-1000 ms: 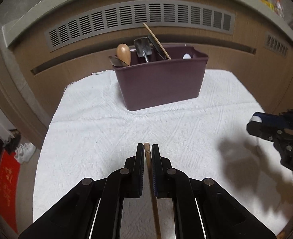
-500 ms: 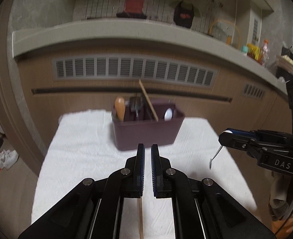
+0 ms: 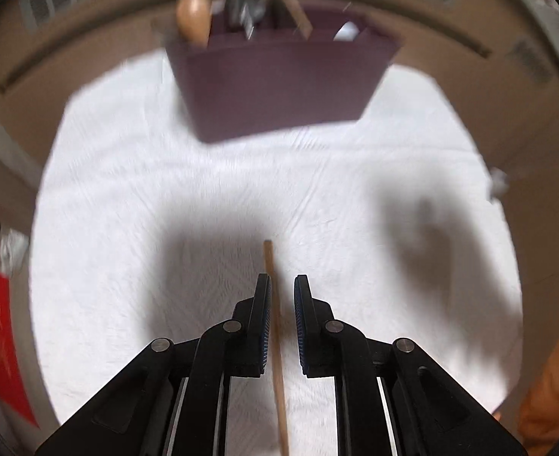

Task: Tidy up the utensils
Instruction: 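Carry the ball and chopstick over the caddy and open both tools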

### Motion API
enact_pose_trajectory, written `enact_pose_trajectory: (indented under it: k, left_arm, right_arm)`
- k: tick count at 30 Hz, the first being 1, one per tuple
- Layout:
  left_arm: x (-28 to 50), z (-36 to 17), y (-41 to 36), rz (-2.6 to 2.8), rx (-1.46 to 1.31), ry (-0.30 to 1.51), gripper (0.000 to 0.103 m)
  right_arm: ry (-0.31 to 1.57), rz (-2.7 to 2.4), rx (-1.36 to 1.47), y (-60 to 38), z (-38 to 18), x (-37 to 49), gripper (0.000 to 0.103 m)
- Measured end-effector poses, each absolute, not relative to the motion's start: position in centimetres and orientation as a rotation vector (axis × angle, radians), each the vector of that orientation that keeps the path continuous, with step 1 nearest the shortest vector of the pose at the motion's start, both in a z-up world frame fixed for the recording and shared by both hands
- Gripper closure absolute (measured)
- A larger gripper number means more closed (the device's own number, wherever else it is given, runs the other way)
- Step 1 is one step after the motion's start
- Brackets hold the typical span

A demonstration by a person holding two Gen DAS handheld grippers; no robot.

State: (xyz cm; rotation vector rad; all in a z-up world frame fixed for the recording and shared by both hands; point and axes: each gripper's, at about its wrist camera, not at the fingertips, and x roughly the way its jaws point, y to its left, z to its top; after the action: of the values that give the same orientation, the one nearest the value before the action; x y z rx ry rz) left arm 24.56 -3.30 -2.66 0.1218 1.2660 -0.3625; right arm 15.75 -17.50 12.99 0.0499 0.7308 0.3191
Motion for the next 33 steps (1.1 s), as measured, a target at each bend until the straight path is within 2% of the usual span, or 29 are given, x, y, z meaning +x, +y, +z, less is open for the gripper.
enact_pose_trajectory:
  k: [4, 10, 14, 16, 17, 18, 20, 25, 33]
  left_arm:
    - [25.5, -5.1, -4.2, -0.322, 0.11, 1.344, 0.089]
    - [25.6, -5.7, -4.6, -0.276, 0.136, 1.336, 0.08]
    - [24.8, -5.8, -5.5, -0.336, 0.141, 1.312, 0.058]
    - [24.2, -5.9, -6.1, -0.338, 0.171, 1.27, 0.057]
    - [23.7, -6.0, -6.2, -0.334, 0.175, 1.244, 0.062]
    - [23.3, -6.0, -6.1, -0.329, 0.183, 1.204, 0.08]
    - [22.1, -5.9, -5.5, -0.314, 0.175, 1.136, 0.098]
    - [18.2, -3.3, -2.0, -0.325, -0.016, 0.975, 0.098]
    - [12.8, 9.3, -0.8, -0.352, -0.042, 0.538, 0.098]
  right_arm:
    - [0.782, 0.317, 0.046, -18.1, 11.1, 15.3, 0.083]
    - [0.824, 0.309, 0.056, -18.8, 9.5, 14.9, 0.083]
    - [0.842, 0.311, 0.066, -18.7, 8.7, 15.0, 0.083]
    - [0.85, 0.31, 0.07, -18.5, 8.4, 15.2, 0.083]
    - [0.854, 0.311, 0.074, -18.4, 8.2, 15.2, 0.083]
    - [0.859, 0.311, 0.078, -18.3, 8.1, 15.3, 0.083]
    - [0.868, 0.309, 0.083, -18.1, 7.7, 15.1, 0.083]
    - [0.887, 0.307, 0.078, -17.9, 7.2, 13.9, 0.083]
    - [0.796, 0.301, 0.093, -18.2, 10.8, 12.6, 0.083]
